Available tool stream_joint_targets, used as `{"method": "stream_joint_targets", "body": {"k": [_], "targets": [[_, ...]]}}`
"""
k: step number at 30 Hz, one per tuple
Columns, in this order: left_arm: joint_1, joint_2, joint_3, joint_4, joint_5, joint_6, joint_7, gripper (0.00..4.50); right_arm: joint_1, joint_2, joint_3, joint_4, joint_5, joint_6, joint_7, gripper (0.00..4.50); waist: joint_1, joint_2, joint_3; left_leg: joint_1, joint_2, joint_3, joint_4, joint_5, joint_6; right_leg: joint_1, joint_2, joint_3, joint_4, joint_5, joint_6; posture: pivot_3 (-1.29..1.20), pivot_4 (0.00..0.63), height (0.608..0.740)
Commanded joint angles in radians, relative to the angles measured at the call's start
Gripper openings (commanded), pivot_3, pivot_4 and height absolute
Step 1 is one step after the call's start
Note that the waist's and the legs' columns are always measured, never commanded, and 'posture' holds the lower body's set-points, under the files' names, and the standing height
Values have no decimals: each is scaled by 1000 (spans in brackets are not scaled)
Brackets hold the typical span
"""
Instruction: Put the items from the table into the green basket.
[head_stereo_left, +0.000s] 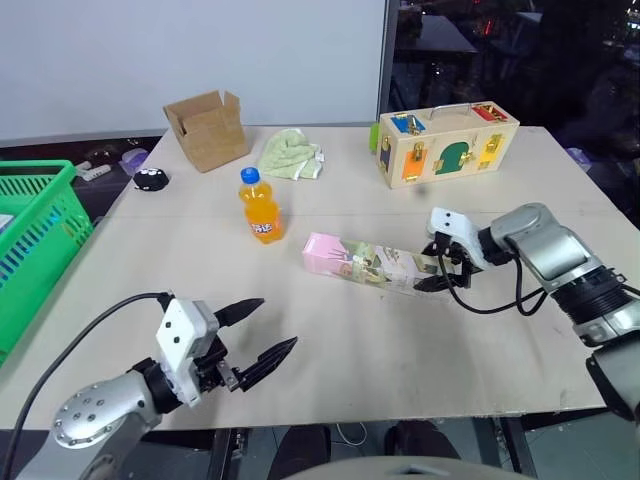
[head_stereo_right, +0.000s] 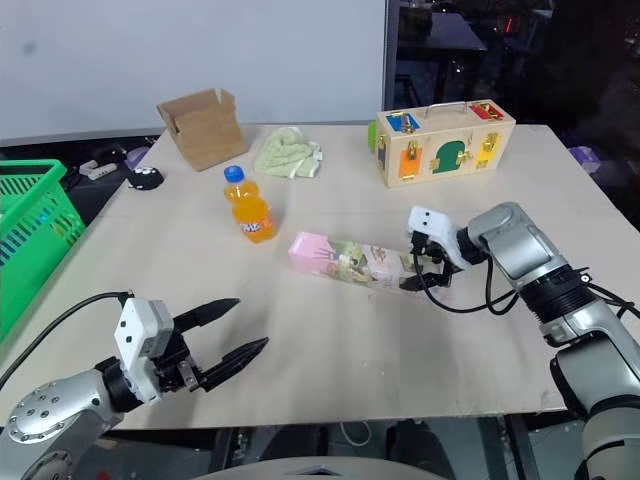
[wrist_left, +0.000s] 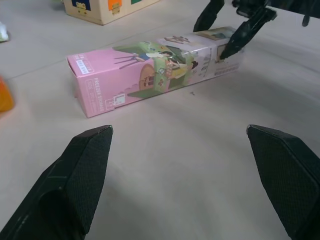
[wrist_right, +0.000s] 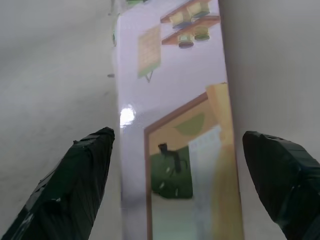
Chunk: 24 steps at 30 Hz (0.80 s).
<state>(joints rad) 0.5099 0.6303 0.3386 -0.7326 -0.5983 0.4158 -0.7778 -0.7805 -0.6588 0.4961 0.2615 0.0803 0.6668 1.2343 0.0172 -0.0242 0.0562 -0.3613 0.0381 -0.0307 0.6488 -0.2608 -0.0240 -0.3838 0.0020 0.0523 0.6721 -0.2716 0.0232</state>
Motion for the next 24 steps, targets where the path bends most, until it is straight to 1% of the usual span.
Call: {"method": "stream_joint_targets", "body": {"k": [1, 4, 7, 9, 10, 14, 16, 18, 22, 24], "targets": [[-9, -8, -8, -31, 5, -28, 10, 4476, -7, 5, -2, 38, -34, -28, -3, 4381, 1, 1, 0, 0, 0, 0, 0, 0, 0, 0, 0, 0, 0, 0, 0, 158, 0, 740], [-14, -8, -9, -30, 4, -26, 17, 4476, 5, 10, -9, 51, -50, -43, -6, 4381, 2, 0, 0, -1, 0, 0, 0, 0, 0, -1, 0, 0, 0, 0, 0, 158, 0, 740], [-25, -14, -12, -28, -7, -17, 31, 4500, 24, 20, -28, 46, -51, -49, -29, 3580, 2, 1, 0, -1, 0, 0, 0, 0, 0, -1, 0, 0, 0, 0, 0, 156, 0, 740], [-30, -20, -14, -27, -16, -11, 41, 4500, 31, 24, -41, 37, -47, -43, -38, 2838, 1, 0, 0, -1, 0, 0, 0, 0, 0, -1, 0, 0, 0, 0, 0, 156, 0, 740], [-39, -34, -13, -25, -38, 3, 59, 4500, 42, 22, -51, 20, -40, -49, -39, 2287, 0, 0, 0, -1, 0, 0, 0, 0, 0, -1, 0, 0, 0, 0, 0, 152, 0, 740], [-61, -73, -13, -20, -122, 56, 109, 4500, 79, 7, -93, -55, -4, -18, -28, 2287, 1, 0, 0, -1, 0, 0, 0, 0, 0, -1, 0, 0, 1, 0, 1, 144, 0, 740], [-72, -96, -14, -18, -200, 99, 142, 4500, 105, -6, -144, -114, 44, 39, -24, 2287, 1, 0, 0, -1, 0, -1, 0, 0, 0, -1, 0, 0, 1, 0, 1, 139, 0, 740], [-83, -105, -13, -18, -263, 135, 166, 4500, 128, -21, -193, -178, 107, 122, -9, 2287, 2, 1, 0, -2, 0, -2, 0, 0, 0, -1, 0, -1, 1, 0, 0, 130, 0, 740], [-116, -119, -12, -3, -382, 186, 213, 4500, 187, -57, -299, -341, 281, 308, 27, 2287, 0, 1, 0, -3, 0, -3, 0, 0, 0, -2, 0, -1, 1, 0, 0, 109, 0, 740], [-152, -131, -12, 18, -448, 207, 245, 4500, 224, -80, -327, -436, 352, 358, 39, 2287, 0, 1, 0, -3, 0, -3, 0, 0, 0, -1, 0, -2, 1, 0, 1, 87, 0, 740]]}}
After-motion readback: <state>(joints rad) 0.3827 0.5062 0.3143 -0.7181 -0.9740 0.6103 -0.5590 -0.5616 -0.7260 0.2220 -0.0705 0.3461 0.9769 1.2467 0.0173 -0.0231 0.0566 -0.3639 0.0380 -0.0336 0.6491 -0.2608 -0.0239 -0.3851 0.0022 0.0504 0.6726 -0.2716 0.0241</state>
